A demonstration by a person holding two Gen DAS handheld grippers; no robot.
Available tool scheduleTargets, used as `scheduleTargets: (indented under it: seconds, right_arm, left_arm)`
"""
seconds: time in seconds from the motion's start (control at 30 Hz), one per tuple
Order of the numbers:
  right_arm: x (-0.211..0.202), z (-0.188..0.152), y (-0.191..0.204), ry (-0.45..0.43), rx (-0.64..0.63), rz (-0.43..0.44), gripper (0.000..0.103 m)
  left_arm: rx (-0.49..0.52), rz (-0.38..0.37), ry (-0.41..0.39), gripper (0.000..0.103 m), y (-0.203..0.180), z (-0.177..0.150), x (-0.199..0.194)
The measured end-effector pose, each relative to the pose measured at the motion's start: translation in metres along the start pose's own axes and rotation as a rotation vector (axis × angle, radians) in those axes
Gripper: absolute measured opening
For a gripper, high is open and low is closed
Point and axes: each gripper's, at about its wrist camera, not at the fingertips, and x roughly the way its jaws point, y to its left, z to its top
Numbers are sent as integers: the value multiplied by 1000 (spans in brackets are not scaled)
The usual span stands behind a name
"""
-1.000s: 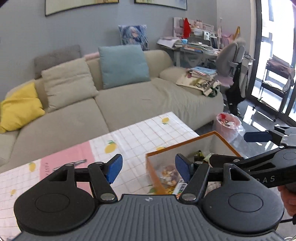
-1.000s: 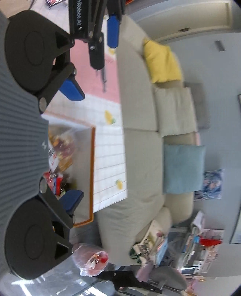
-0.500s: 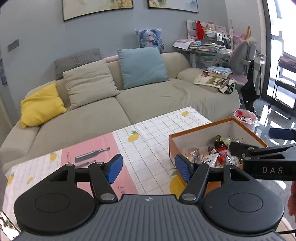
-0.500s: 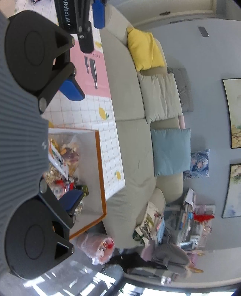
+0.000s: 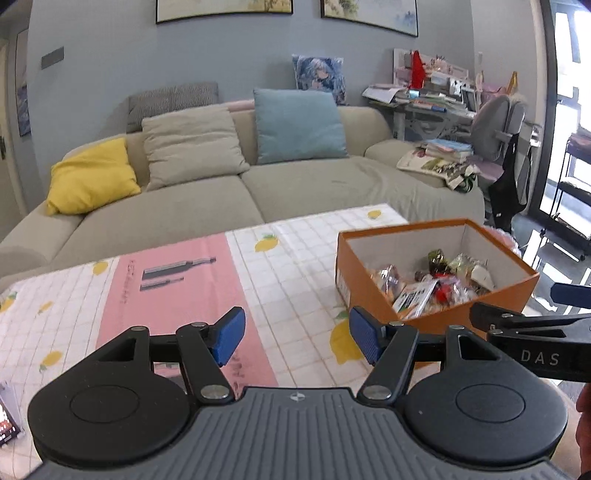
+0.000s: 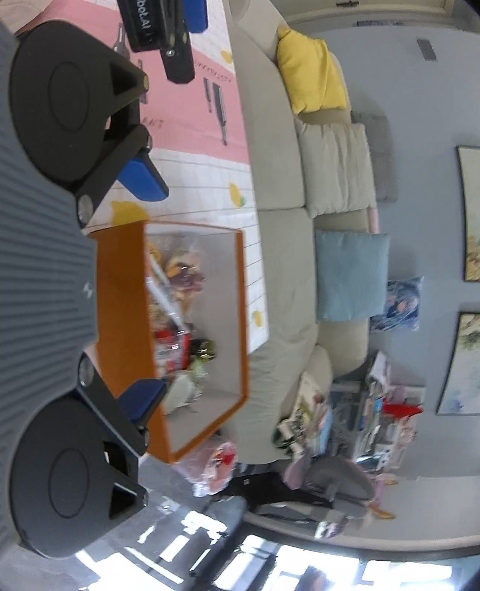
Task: Organize snacks
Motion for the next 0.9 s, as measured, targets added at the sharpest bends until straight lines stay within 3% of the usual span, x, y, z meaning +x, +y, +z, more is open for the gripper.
scheduleTargets:
  seconds: [0.27, 0.47, 0.9]
  right_arm:
    - [15, -25, 2, 44, -12, 16, 100]
    - [20, -26, 3, 47, -10, 22, 100]
    - [15, -28, 3, 35, -1, 12, 100]
  left_arm:
    - [-13, 48, 68, 76, 0, -12, 18]
    - [-16, 37, 114, 76, -2, -19, 24]
    - [-17, 46, 131, 76, -1, -21, 22]
